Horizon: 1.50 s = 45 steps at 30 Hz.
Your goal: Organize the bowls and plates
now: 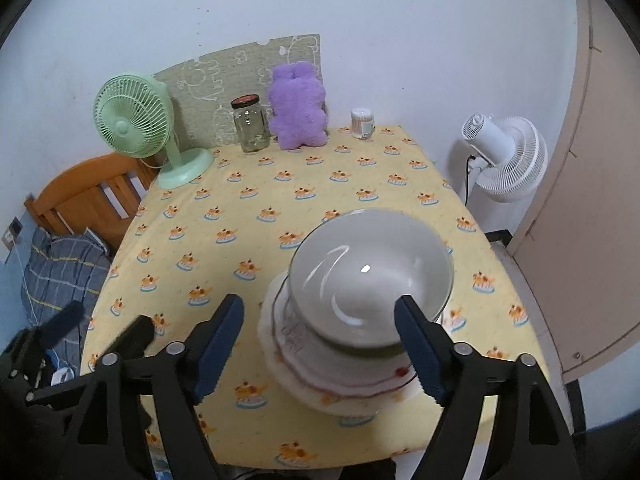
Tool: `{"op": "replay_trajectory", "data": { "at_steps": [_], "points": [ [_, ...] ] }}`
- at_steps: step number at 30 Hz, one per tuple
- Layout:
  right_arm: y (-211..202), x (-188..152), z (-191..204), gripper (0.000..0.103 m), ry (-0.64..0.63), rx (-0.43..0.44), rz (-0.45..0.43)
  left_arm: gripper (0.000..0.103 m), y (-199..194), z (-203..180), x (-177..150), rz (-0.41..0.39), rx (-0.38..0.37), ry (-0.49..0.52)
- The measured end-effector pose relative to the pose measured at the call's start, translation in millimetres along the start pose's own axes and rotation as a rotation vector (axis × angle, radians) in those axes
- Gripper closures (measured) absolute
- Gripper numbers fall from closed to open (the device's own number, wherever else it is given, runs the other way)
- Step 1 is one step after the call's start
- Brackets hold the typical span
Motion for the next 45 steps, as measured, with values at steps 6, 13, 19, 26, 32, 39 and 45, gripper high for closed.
{"op": "replay_trajectory", "data": {
  "at_steps": [6,13,19,26,32,39,45],
  "points": [
    [-1,-24,23,0.020,-0.050,-0.024,-0.064,0.007,-6,28,-21,-0.082,0.021,-0.011],
    [2,-48,27,0.020,-0.063,-0.008,-0.083,0.007,-7,38,-42,-0.096,0.048,-0.064],
    [-14,-61,29,0.020,-0.081,0.007,-0.105,0.006,-23,36,-54,-0.122,0.036,-0.084],
    [-25,-74,27,0.020,-0.075,0.004,-0.123,0.004,-34,34,-67,-0.130,0.026,-0.090],
    [-33,-79,25,0.020,-0.083,-0.004,-0.139,0.002,-42,33,-72,-0.144,0.020,-0.100],
    [-38,-82,22,0.020,-0.086,-0.016,-0.145,0.000,-47,32,-75,-0.150,0.011,-0.108],
    [-41,-85,21,0.020,-0.091,-0.023,-0.144,0.000,-49,31,-76,-0.151,0.014,-0.110]
  ]
}}
Point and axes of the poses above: each gripper's, at about its wrist camera, not at the fingertips, and y roughly the way its jaws point, z to its left, x to its top, the point moved 3 cm from there along y, roughly the way its jaws point, and after that the axes turned 15 degrees about -y, right-handed, at the moved point
